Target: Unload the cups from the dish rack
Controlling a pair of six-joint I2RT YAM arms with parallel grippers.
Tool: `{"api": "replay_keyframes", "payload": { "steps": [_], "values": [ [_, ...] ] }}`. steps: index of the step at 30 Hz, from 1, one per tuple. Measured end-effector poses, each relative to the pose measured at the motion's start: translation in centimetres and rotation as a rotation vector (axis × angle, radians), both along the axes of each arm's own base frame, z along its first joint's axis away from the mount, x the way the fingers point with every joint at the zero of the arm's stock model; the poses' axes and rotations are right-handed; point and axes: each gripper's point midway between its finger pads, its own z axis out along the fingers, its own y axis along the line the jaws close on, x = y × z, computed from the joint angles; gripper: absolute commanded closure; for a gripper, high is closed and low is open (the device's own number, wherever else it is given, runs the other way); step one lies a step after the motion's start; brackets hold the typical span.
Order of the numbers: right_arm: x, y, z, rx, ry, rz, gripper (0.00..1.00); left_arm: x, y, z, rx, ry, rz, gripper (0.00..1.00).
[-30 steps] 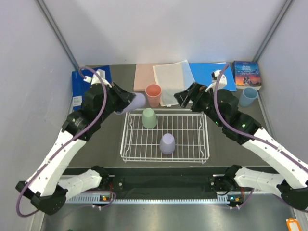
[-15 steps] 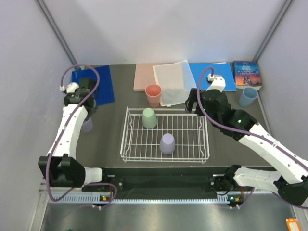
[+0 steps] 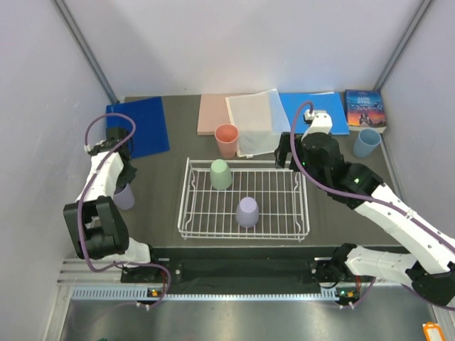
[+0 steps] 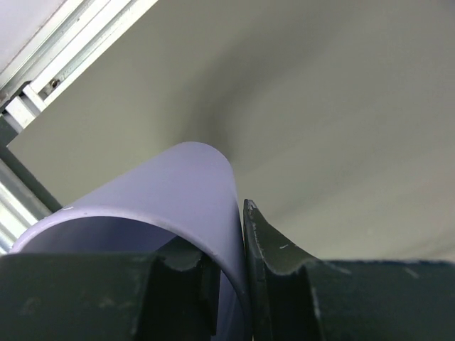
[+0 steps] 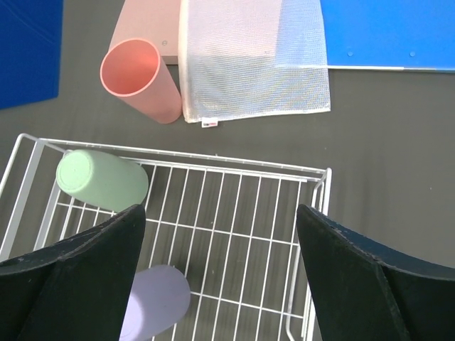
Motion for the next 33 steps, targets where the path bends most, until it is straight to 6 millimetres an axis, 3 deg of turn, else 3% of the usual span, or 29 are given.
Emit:
{"api": "replay_keyframes", "payload": {
  "steps": [9, 14, 20, 25, 30, 33],
  "values": [
    [-0.4, -0.1, -0.5, -0.005, 0.008, 0.017, 0.15, 0.6, 3.0, -3.2, 0.006, 0.064, 0.086, 1.00],
    [-0.5, -0.1, -0.6, -0.007, 0.012, 0.019, 0.15, 2.3, 4.1, -3.1, 0.028, 0.058, 0.100, 1.00],
    [-1.0, -0.4, -1.4, -0.007, 0.026, 0.020, 0.15, 2.8, 4.2, -3.1, 0.028, 0.038, 0.099, 1.00],
    [-1.1, -0.4, -1.9, -0.008, 0.038, 0.021, 0.16, 3.0, 3.9, -3.0, 0.016, 0.010, 0.093, 0.81],
    [-1.1, -0.3, -1.9, -0.003, 0.040, 0.023, 0.16, 3.2, 3.3, -2.2, -0.014, -0.015, 0.081, 0.73],
    [-1.1, -0.2, -1.9, 0.007, 0.041, 0.026, 0.15, 3.2, 3.1, -1.4, -0.021, -0.029, 0.079, 0.61]
  ]
}}
